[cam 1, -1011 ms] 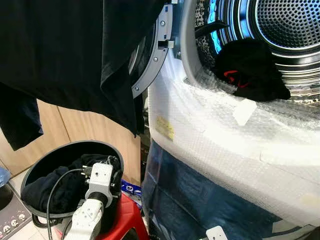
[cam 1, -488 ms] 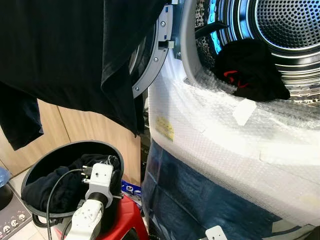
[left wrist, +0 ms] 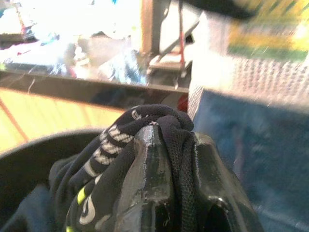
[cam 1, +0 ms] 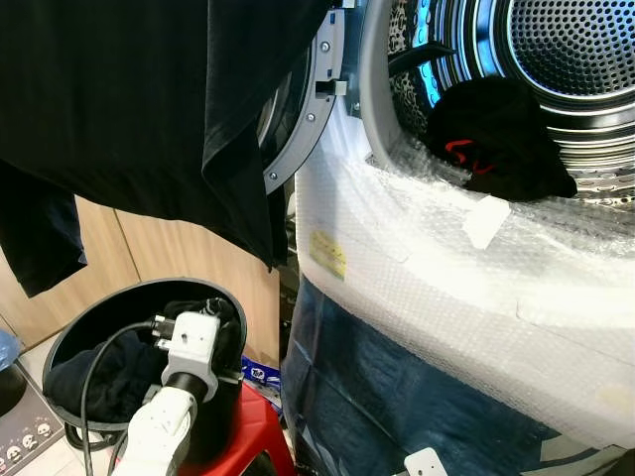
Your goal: Clothes washing
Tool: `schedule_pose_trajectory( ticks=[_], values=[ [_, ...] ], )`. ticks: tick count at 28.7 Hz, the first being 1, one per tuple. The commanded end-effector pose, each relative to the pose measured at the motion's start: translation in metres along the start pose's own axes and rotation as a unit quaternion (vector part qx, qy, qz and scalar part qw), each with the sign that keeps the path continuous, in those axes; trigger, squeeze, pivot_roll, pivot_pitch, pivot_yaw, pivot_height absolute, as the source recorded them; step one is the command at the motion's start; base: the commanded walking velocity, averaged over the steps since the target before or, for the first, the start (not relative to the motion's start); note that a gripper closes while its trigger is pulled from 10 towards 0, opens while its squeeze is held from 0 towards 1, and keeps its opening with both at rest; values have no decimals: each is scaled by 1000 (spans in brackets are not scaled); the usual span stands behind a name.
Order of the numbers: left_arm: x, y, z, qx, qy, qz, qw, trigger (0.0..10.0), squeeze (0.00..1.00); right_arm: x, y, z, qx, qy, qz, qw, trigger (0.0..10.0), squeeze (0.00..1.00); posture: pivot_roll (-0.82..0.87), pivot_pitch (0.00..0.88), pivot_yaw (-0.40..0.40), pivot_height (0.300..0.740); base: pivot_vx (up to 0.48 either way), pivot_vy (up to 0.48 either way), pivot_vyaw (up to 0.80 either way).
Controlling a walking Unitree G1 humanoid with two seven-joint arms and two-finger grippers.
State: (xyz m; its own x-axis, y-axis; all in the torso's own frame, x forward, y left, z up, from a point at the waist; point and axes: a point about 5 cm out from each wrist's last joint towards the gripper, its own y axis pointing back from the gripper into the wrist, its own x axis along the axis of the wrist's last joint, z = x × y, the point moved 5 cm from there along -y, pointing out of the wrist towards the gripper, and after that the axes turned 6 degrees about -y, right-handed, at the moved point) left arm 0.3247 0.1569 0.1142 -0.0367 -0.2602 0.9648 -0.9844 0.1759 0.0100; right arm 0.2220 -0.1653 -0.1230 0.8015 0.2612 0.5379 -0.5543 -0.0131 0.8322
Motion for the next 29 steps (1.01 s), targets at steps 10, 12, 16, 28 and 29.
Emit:
schedule_pose_trajectory(
  ticks=[10,12,16,28,29],
  values=[
    [62,-2,86,-269,-38,80,959,0,0,3,-1,-8,10,-3,4,1000,10000,0,117,0,-14,740,0,0,0],
    [64,0,104,-312,-30,82,946,0,0,4,-1,-8,9,-7,7,1000,10000,0,111,0,-11,740,0,0,0],
    [65,3,138,-385,-35,81,919,0,0,4,-1,-6,3,-13,6,1000,10000,0,103,0,-8,740,0,0,0],
    [65,5,177,-427,-10,79,901,0,0,-5,1,0,-3,-16,-4,1000,10000,0,106,0,-18,740,0,0,0],
    [63,3,175,-414,-1,73,908,0,0,-4,0,0,-3,-17,-3,1000,10000,0,104,0,-18,740,0,0,0]
  ],
)
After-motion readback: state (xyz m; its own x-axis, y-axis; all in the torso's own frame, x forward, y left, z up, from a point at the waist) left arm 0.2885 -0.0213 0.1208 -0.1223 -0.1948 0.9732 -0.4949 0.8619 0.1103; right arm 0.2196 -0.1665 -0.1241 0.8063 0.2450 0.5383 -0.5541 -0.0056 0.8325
